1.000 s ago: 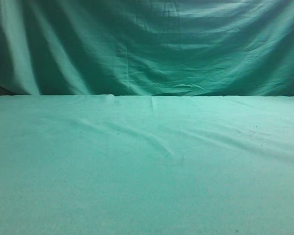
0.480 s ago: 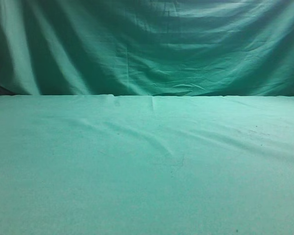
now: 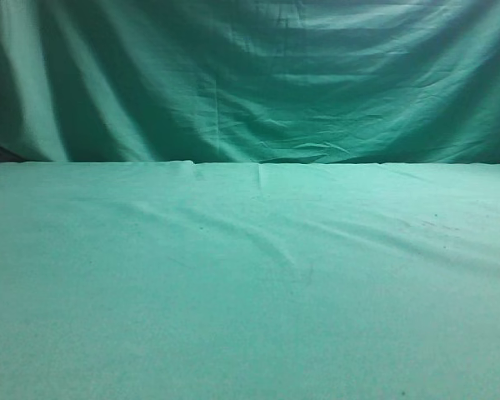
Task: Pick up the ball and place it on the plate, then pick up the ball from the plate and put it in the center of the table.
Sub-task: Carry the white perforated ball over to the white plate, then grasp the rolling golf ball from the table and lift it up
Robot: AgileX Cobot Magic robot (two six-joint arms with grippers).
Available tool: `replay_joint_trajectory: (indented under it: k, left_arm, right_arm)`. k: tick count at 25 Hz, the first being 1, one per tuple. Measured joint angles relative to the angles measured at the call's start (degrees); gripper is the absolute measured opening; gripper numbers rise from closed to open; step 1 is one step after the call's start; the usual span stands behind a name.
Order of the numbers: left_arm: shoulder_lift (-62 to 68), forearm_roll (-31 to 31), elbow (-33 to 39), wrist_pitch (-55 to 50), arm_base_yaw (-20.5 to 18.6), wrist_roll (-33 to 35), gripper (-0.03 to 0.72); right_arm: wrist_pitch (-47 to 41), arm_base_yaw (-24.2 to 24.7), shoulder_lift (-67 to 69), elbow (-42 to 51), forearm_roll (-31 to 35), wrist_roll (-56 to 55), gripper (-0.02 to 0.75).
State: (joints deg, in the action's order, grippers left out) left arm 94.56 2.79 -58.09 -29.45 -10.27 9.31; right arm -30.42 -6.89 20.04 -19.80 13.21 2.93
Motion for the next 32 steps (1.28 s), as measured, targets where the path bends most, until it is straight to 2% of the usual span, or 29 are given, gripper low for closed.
replay_joint_trajectory:
  k: [6, 7, 11, 12, 16, 18, 20, 25, 27, 32]
  left_arm:
    - [2.33, 0.24, 0.00, 0.22, 0.00, 0.00, 0.312]
    - [2.46, 0.61, 0.00, 0.52, 0.00, 0.00, 0.389]
    - [2.68, 3.34, -1.42, 1.04, 0.15, 1.02, 0.616]
    - [2.68, 3.73, -2.40, 0.54, 0.67, 1.73, 0.647]
    - [2.68, 4.36, -8.84, -3.77, 4.34, 3.15, 0.644]
    - [2.68, 4.87, -13.97, -7.79, 6.44, 3.25, 0.510]
    - [2.68, 5.12, -18.04, -11.91, 8.28, 3.25, 0.416]
    - [2.32, 7.31, -27.46, -21.26, 12.27, 4.86, 0.080]
    - [1.01, 10.04, -28.39, -22.48, 13.55, 7.56, 0.000]
    - [-3.97, 15.97, -28.63, -23.24, 15.84, 12.05, 0.000]
  right_arm:
    - [-1.07, 0.00, 3.42, -0.13, 1.01, 2.19, 0.000]
    - [-1.06, 0.00, 3.91, -0.13, 1.01, 2.42, 0.000]
    - [-1.97, 0.00, 5.22, -0.13, 1.05, 3.09, 0.000]
    - [-2.24, 0.00, 5.28, -0.13, 1.05, 3.47, 0.000]
    - [-3.81, 0.00, 5.33, -0.69, 1.14, 6.57, 0.000]
    - [-5.69, 0.00, 5.70, -2.04, 1.14, 8.86, 0.000]
    - [-7.83, 0.00, 5.79, -4.26, 0.92, 11.11, 0.000]
    - [-13.27, 0.00, 5.79, -10.22, -2.47, 12.38, 0.000]
    - [-16.27, 0.00, 5.79, -12.12, -4.22, 12.38, 0.000]
    - [-22.80, 0.00, 5.79, -13.47, -7.18, 12.46, 0.000]
